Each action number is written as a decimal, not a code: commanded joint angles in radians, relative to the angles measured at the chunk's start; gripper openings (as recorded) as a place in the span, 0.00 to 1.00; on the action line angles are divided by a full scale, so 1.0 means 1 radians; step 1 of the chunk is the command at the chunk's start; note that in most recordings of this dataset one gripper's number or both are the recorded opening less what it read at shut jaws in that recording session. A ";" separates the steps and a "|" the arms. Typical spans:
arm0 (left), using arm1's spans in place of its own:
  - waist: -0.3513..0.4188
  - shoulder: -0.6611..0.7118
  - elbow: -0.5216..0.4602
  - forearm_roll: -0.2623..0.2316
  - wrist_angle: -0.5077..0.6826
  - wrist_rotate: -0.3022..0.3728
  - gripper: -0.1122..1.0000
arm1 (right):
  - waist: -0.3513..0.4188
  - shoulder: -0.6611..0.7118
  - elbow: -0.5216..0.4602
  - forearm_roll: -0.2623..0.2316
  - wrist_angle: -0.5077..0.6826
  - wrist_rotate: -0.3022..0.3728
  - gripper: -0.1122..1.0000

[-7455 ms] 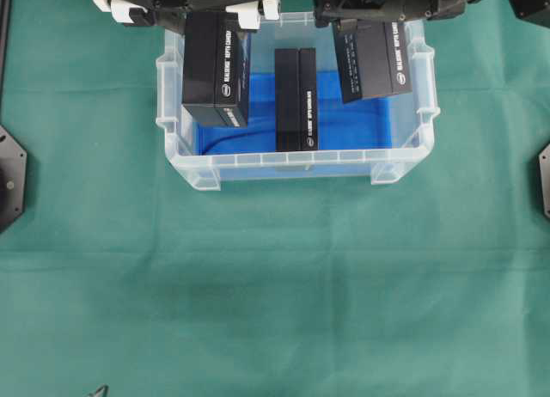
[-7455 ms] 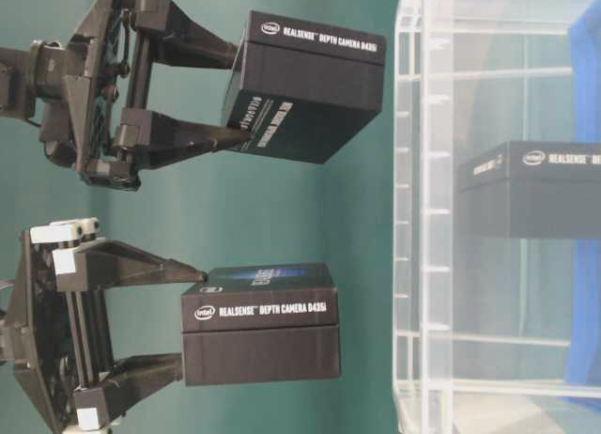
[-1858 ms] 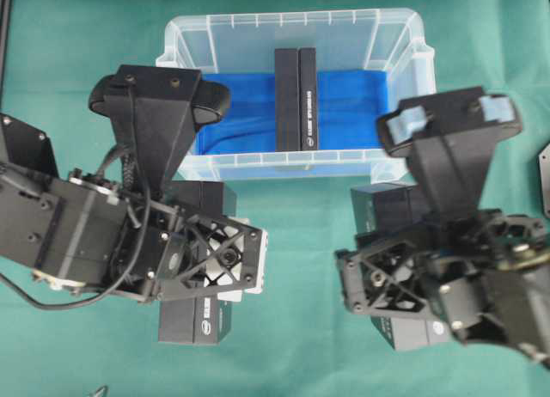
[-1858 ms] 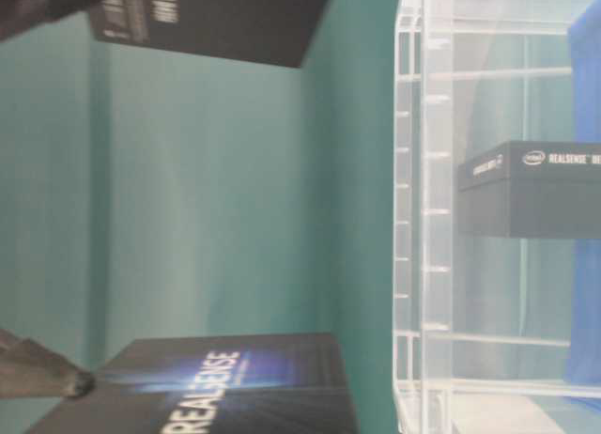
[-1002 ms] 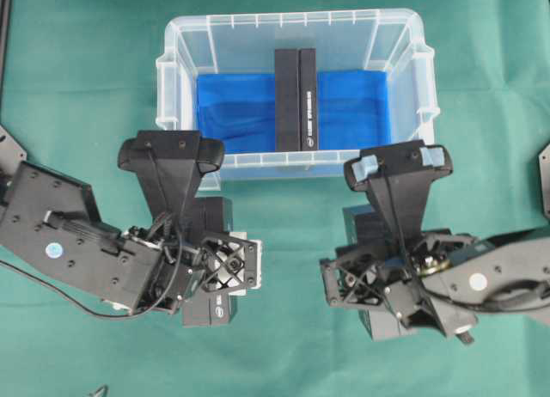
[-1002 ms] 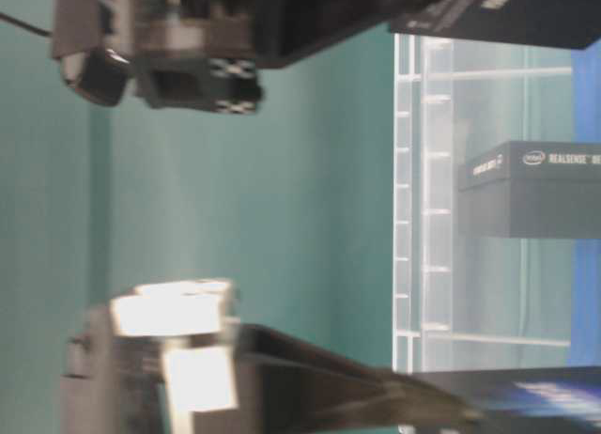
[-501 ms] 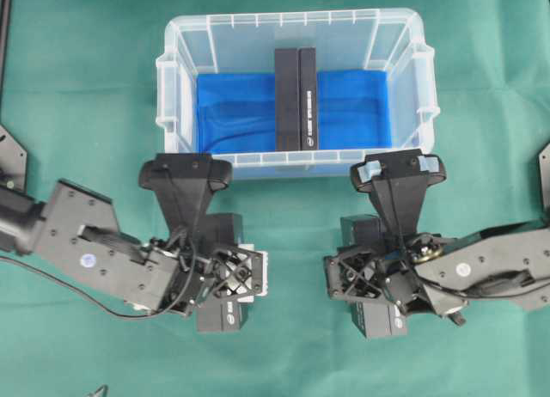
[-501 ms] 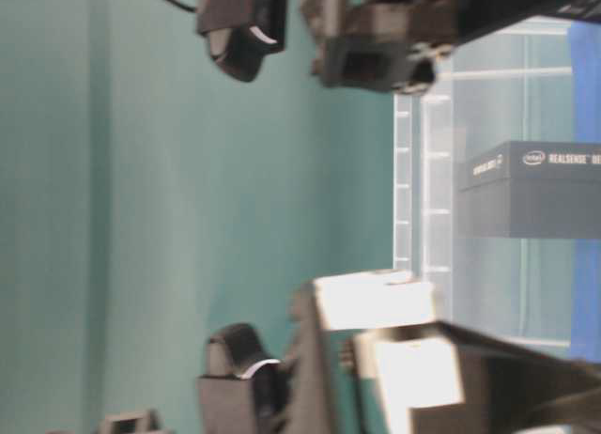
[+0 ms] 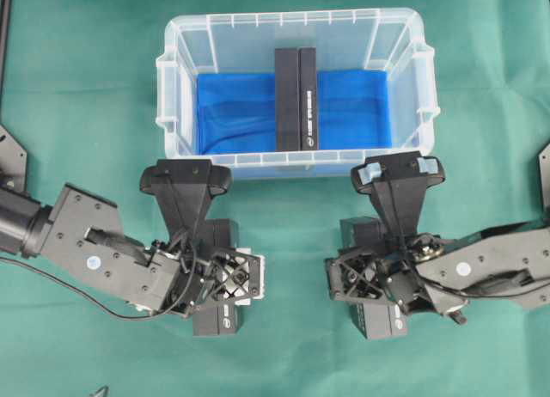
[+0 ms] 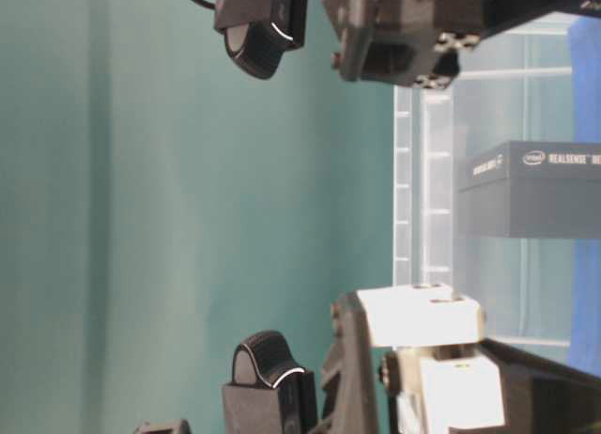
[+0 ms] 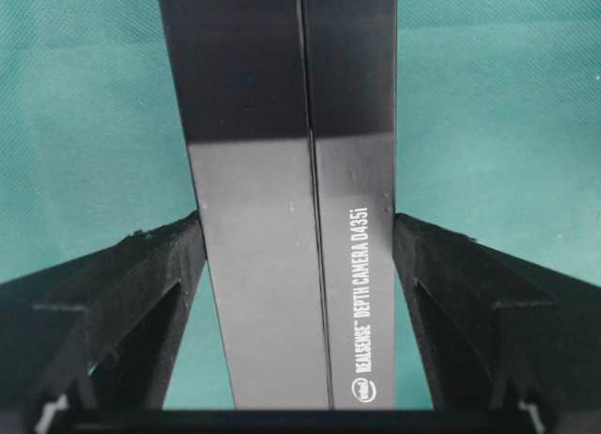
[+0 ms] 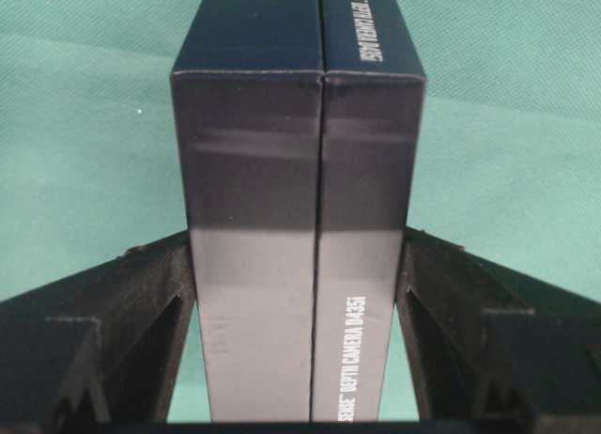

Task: Take the box out of the case with both arms.
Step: 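Lower both held boxes onto the green cloth in front of the case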

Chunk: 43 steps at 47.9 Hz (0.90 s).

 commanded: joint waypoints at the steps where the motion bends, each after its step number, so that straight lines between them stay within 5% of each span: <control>1: -0.003 -0.031 -0.012 0.002 -0.006 -0.002 0.68 | 0.000 -0.017 -0.011 -0.012 -0.005 0.000 0.70; 23: -0.015 -0.052 0.031 -0.067 -0.061 0.000 0.68 | 0.003 -0.017 -0.011 -0.035 -0.009 0.002 0.71; 31: -0.020 -0.051 0.028 -0.066 -0.081 0.000 0.90 | 0.005 -0.017 -0.011 -0.035 -0.005 0.005 0.96; 43: -0.020 -0.051 0.028 -0.064 -0.080 -0.003 0.90 | 0.005 -0.017 -0.012 -0.035 -0.003 0.005 0.94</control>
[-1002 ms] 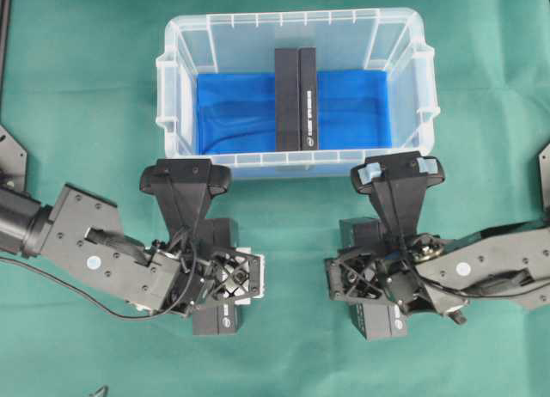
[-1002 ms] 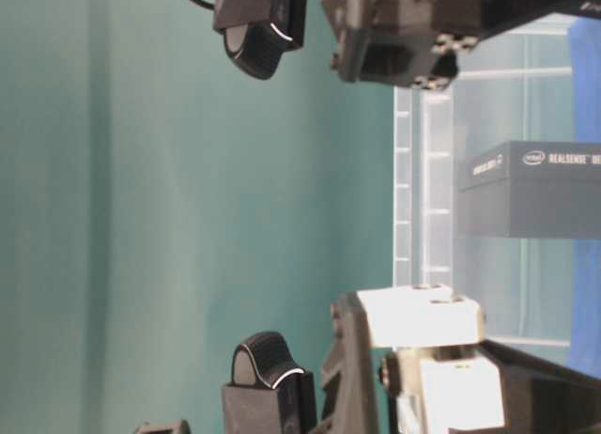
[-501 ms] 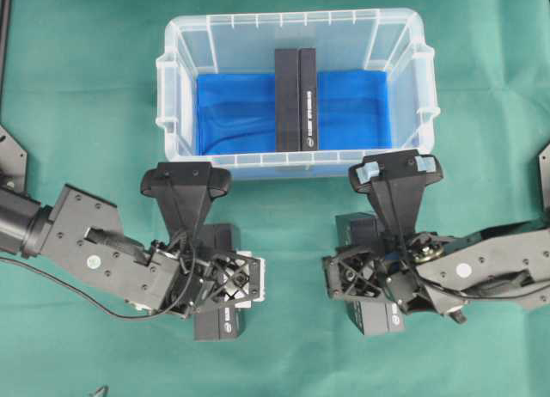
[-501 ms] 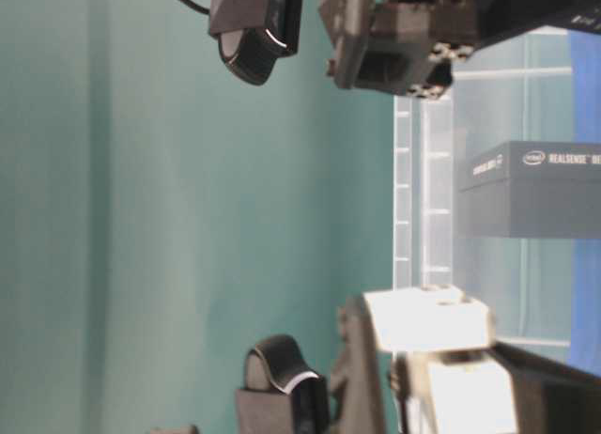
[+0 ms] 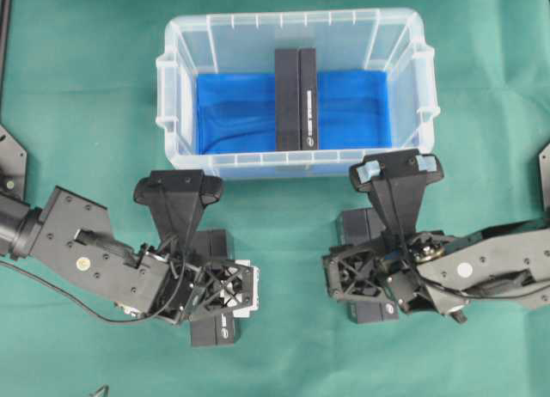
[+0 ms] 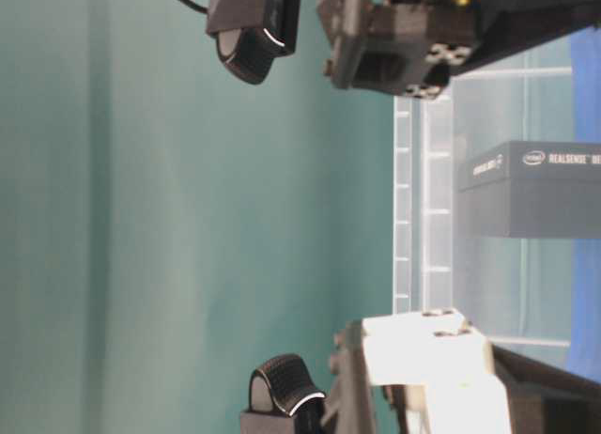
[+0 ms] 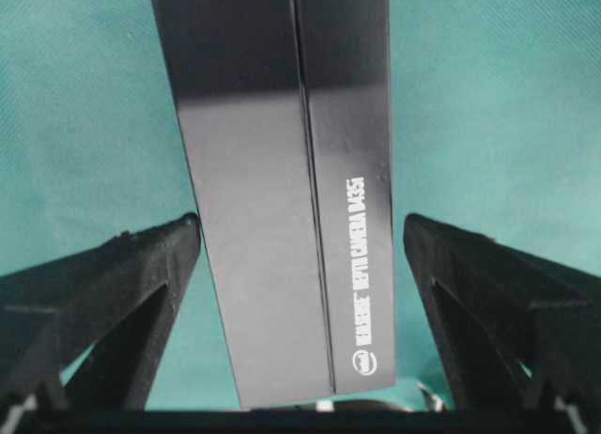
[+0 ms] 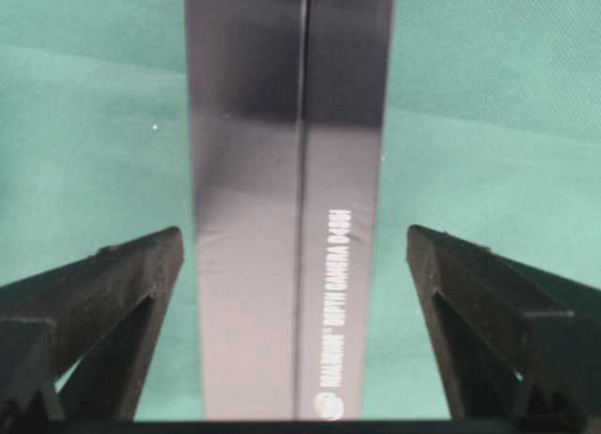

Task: Take the box out of the case with both arms.
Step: 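Lower both held boxes onto the green cloth in front of the case, then open both grippers to release the boxes upright on the table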

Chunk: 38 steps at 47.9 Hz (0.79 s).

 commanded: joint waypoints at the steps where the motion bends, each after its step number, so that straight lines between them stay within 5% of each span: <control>1: -0.002 -0.031 -0.017 0.002 0.000 -0.003 0.90 | 0.003 -0.015 -0.012 -0.003 0.003 0.000 0.94; 38: 0.000 -0.032 -0.120 0.005 0.069 0.008 0.90 | 0.003 -0.086 -0.083 -0.008 0.117 -0.028 0.94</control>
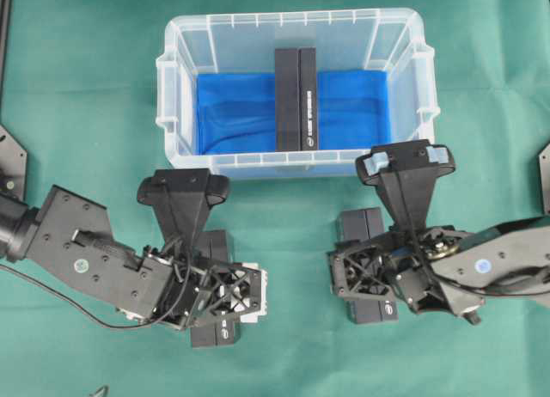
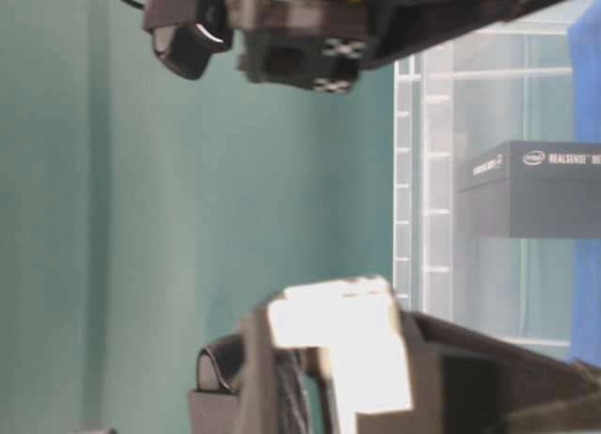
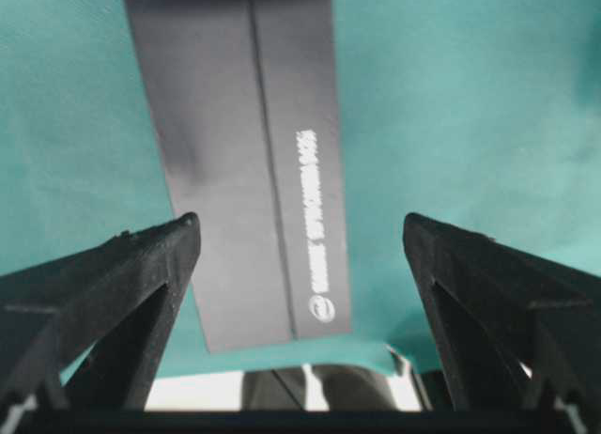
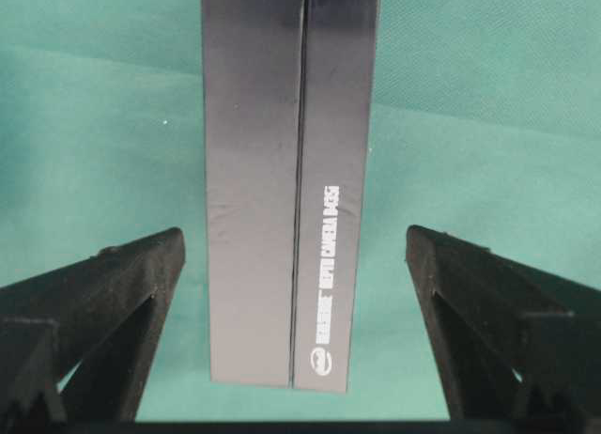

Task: Take the box out of the case with both arms.
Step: 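Open both grippers to release the boxes upright on the table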

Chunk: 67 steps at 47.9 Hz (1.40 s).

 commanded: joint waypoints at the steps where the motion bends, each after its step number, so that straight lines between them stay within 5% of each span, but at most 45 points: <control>1: -0.003 -0.034 -0.038 0.003 0.003 0.003 0.90 | 0.002 -0.040 -0.029 -0.005 0.014 -0.003 0.94; 23: -0.002 -0.091 -0.196 0.017 0.304 0.009 0.90 | 0.003 -0.054 -0.160 -0.005 0.141 -0.052 0.93; 48: -0.002 -0.146 -0.261 0.018 0.399 0.009 0.89 | 0.003 -0.055 -0.321 -0.008 0.336 -0.115 0.93; 67: -0.015 -0.143 -0.268 0.018 0.428 0.009 0.89 | 0.009 -0.055 -0.322 -0.008 0.341 -0.110 0.93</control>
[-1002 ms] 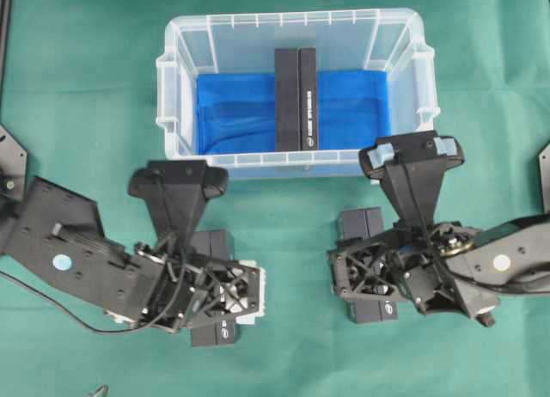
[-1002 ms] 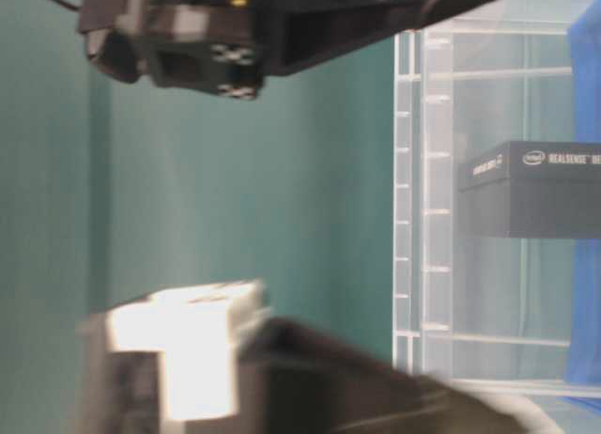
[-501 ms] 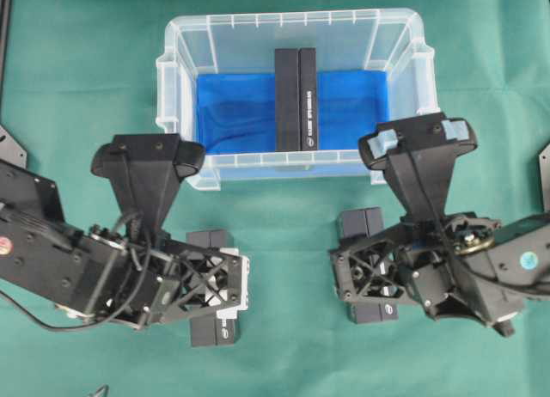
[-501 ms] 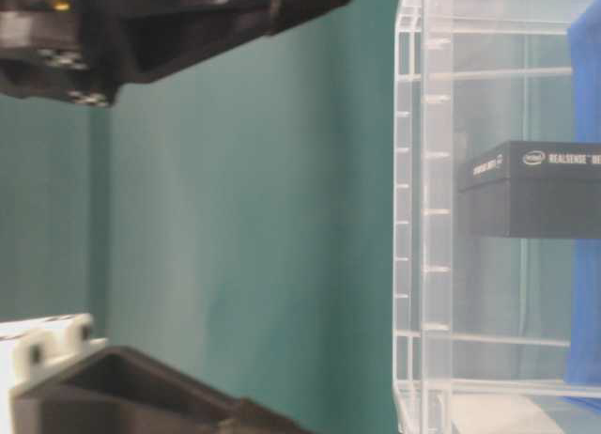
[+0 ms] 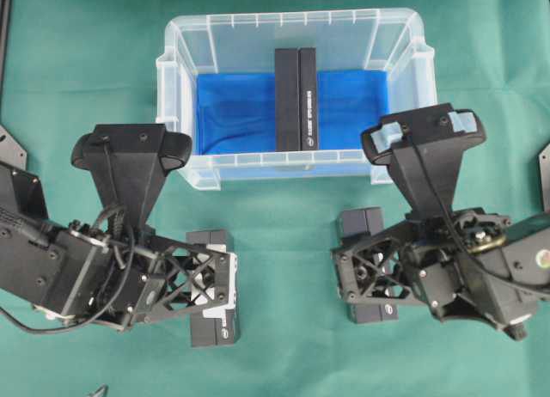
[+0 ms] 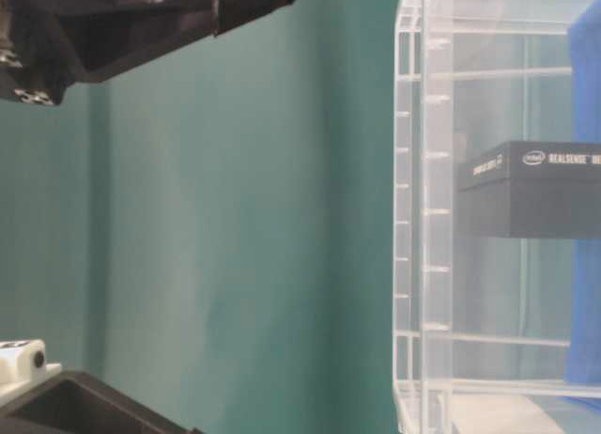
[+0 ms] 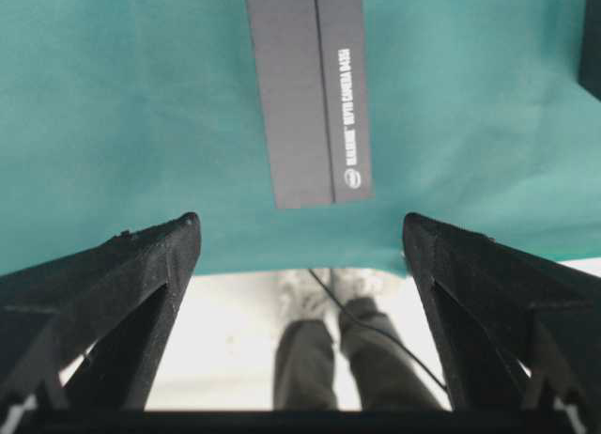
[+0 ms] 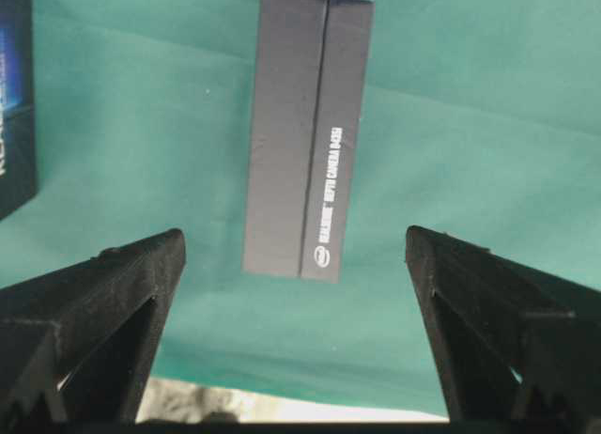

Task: Take the box out of the case with both arms.

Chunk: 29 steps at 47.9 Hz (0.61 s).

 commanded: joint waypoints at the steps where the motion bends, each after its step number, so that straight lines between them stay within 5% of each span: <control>1: -0.008 -0.025 -0.025 0.005 0.002 -0.003 0.89 | 0.006 -0.034 -0.020 -0.005 0.003 0.002 0.93; 17: -0.028 -0.048 0.002 0.005 0.005 -0.005 0.89 | 0.015 -0.043 -0.009 0.002 0.009 -0.011 0.93; 29: -0.058 -0.129 0.069 0.005 0.015 -0.017 0.89 | 0.032 -0.140 0.112 0.032 0.009 0.008 0.93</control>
